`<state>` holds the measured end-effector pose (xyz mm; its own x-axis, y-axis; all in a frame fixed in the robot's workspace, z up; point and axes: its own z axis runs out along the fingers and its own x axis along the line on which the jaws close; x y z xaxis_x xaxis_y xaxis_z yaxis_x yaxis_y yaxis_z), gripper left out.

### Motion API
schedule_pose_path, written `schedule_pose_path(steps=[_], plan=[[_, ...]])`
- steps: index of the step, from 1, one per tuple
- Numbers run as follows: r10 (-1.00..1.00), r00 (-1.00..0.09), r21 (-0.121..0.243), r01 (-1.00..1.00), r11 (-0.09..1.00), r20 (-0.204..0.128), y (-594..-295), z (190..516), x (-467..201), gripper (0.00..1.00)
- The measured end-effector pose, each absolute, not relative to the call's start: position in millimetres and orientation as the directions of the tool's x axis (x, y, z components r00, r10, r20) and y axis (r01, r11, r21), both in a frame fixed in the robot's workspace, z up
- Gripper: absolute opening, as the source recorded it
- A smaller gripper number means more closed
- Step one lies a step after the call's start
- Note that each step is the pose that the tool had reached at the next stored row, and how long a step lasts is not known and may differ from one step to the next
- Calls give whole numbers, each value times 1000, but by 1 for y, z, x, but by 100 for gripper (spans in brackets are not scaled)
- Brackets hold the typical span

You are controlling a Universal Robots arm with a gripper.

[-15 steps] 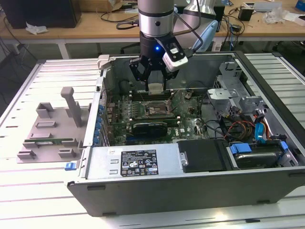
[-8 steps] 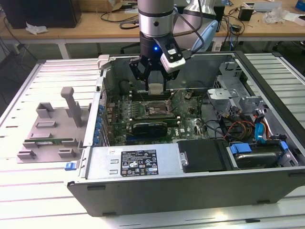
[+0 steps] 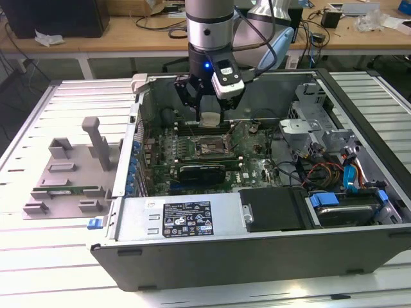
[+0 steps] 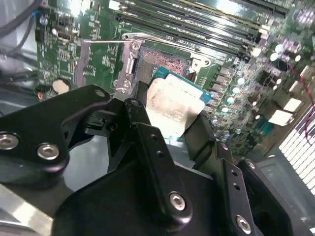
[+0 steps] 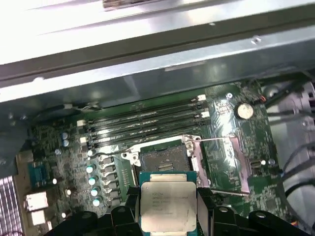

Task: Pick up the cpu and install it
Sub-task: 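Place the cpu into insertion slot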

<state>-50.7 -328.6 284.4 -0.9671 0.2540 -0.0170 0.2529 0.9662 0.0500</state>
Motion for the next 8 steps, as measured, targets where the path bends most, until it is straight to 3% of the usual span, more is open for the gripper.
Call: schedule_pose_path(steps=[8], plan=[[483,-876,50,482,875,-17,-329,284,-51,55]])
